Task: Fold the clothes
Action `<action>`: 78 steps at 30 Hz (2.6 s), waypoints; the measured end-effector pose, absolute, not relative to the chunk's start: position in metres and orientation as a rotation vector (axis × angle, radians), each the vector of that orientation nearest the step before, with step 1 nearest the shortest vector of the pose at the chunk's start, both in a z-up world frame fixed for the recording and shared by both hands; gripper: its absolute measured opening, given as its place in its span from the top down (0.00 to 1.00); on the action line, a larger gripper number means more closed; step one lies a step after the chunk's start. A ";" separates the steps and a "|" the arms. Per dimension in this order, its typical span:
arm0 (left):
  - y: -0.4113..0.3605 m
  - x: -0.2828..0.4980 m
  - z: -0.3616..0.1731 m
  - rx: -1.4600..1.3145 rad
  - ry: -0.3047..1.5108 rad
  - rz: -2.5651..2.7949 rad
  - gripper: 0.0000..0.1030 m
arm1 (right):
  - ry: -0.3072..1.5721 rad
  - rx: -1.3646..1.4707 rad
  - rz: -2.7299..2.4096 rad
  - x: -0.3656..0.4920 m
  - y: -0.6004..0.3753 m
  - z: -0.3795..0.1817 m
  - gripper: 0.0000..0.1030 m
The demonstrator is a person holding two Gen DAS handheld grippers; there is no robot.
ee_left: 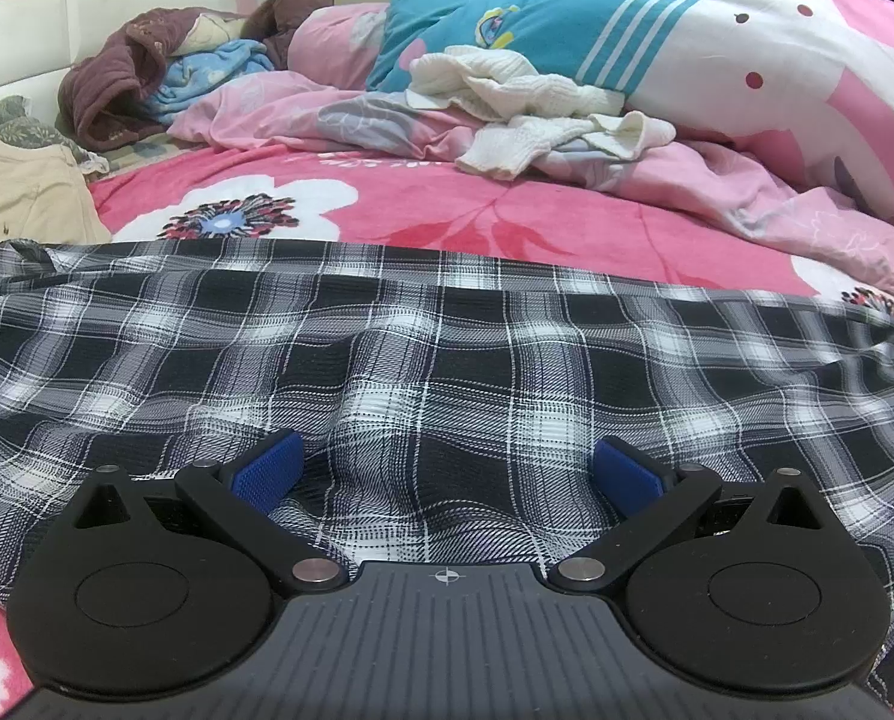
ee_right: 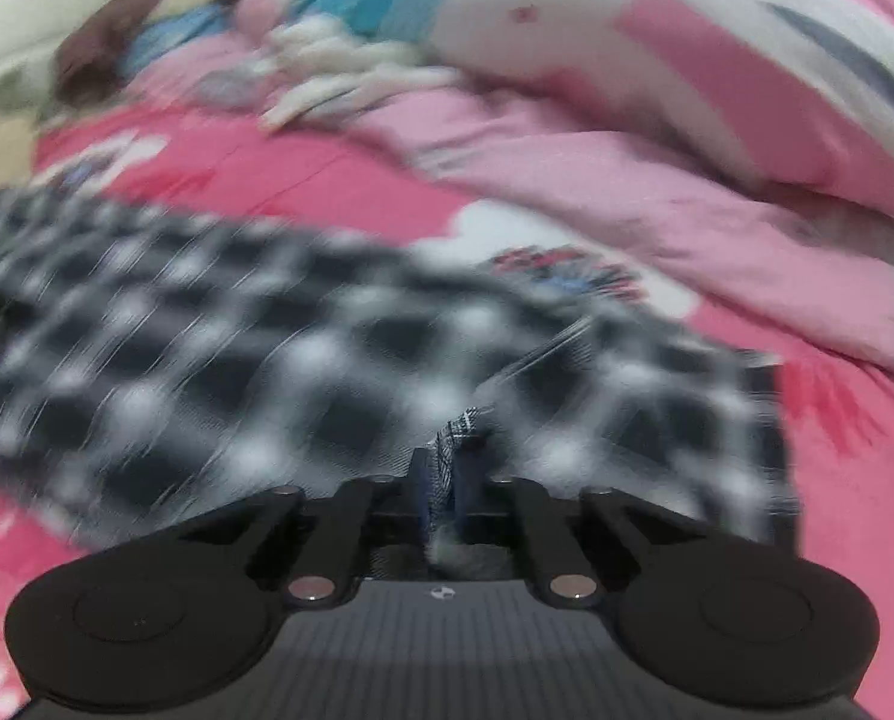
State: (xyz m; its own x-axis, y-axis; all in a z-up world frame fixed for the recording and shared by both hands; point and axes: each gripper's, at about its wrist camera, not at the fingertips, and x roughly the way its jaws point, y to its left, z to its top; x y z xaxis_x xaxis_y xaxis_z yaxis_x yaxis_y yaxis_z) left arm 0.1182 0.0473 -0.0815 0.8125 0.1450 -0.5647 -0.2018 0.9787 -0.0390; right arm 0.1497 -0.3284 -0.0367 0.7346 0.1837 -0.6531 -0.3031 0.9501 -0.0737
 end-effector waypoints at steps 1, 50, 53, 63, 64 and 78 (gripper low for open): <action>0.047 0.118 -0.082 -0.097 0.595 0.186 0.00 | 0.678 -0.151 0.237 0.156 -0.339 -0.031 0.94; 0.046 0.119 -0.083 -0.084 0.597 0.191 0.00 | 0.781 0.372 -0.197 0.205 -0.520 -0.060 0.86; 0.046 0.119 -0.083 -0.085 0.599 0.190 0.00 | 0.711 0.418 -0.315 0.171 -0.542 -0.041 0.84; 0.047 0.118 -0.083 -0.098 0.596 0.180 0.00 | 0.734 0.208 0.100 0.097 -0.437 -0.009 0.81; 0.048 0.118 -0.083 -0.103 0.594 0.176 0.00 | 0.738 0.130 0.132 0.095 -0.416 -0.012 0.80; 0.047 0.120 -0.083 -0.101 0.598 0.173 0.00 | 0.581 -0.401 0.393 0.050 -0.284 -0.024 0.70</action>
State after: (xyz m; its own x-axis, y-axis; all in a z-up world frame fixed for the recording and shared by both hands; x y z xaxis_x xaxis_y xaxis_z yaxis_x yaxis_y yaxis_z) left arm 0.1196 0.0474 -0.0827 0.8126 0.1323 -0.5676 -0.1906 0.9807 -0.0442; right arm 0.0501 -0.2842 -0.0240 0.7670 0.2413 -0.5945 -0.4620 0.8507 -0.2509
